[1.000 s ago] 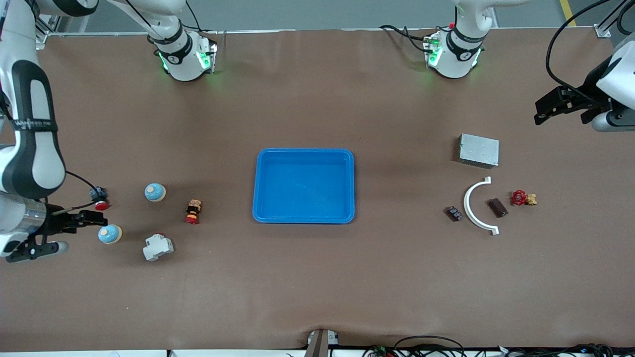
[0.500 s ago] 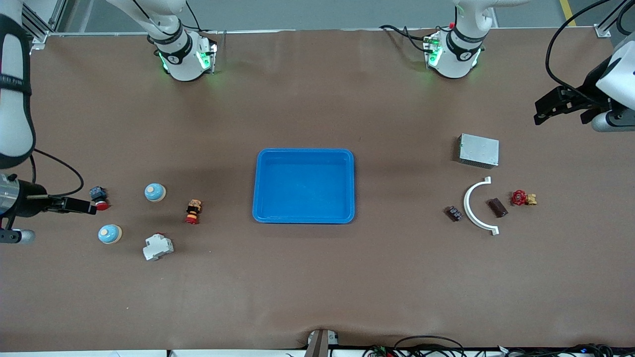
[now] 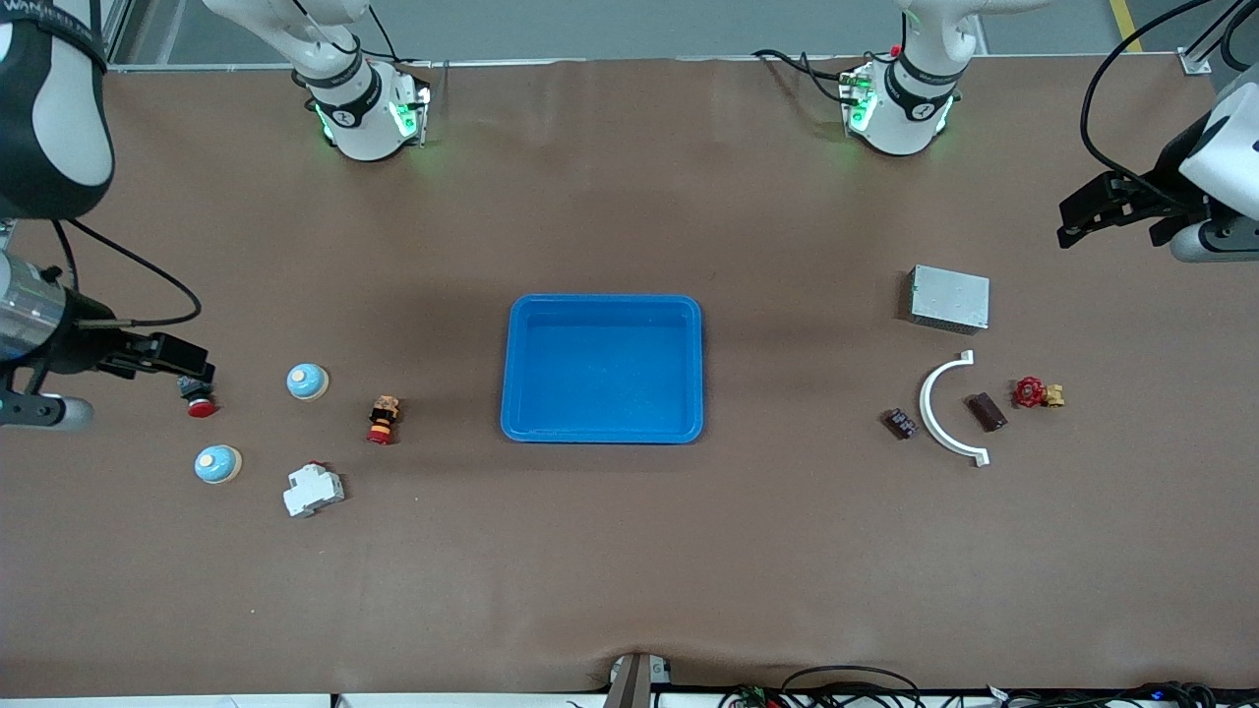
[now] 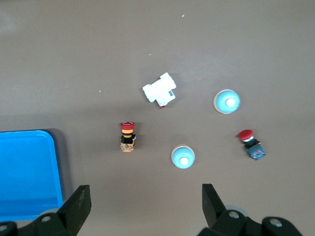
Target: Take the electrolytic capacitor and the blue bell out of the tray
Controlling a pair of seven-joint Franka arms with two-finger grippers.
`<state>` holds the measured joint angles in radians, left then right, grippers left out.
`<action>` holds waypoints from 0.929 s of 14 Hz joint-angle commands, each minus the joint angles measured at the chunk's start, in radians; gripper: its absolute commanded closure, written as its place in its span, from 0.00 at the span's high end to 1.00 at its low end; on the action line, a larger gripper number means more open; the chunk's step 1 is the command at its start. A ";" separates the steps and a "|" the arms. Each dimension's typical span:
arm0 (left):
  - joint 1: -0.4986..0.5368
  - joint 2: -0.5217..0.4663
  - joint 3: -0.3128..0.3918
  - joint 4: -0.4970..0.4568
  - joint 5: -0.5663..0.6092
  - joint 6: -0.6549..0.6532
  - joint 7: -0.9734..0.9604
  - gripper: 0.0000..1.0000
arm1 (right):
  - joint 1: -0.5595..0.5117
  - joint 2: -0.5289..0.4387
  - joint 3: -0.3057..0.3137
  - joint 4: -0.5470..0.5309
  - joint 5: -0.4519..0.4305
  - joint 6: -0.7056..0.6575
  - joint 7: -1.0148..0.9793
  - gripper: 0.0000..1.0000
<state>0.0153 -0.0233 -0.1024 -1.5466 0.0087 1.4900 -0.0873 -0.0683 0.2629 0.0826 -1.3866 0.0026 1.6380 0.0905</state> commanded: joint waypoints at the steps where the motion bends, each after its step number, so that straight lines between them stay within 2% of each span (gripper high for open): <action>1: -0.002 -0.004 -0.005 0.006 0.022 -0.013 -0.011 1.00 | -0.001 0.001 -0.006 0.038 -0.020 -0.058 0.008 1.00; 6: -0.003 0.002 -0.008 0.005 0.022 -0.011 -0.011 1.00 | 0.016 -0.099 -0.003 0.017 -0.020 -0.132 0.009 1.00; 13: -0.003 0.003 -0.010 0.006 0.020 -0.011 -0.012 1.00 | 0.010 -0.168 -0.006 -0.052 -0.016 -0.122 -0.038 1.00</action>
<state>0.0142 -0.0211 -0.1051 -1.5472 0.0087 1.4899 -0.0873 -0.0577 0.1394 0.0808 -1.3939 -0.0042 1.5035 0.0796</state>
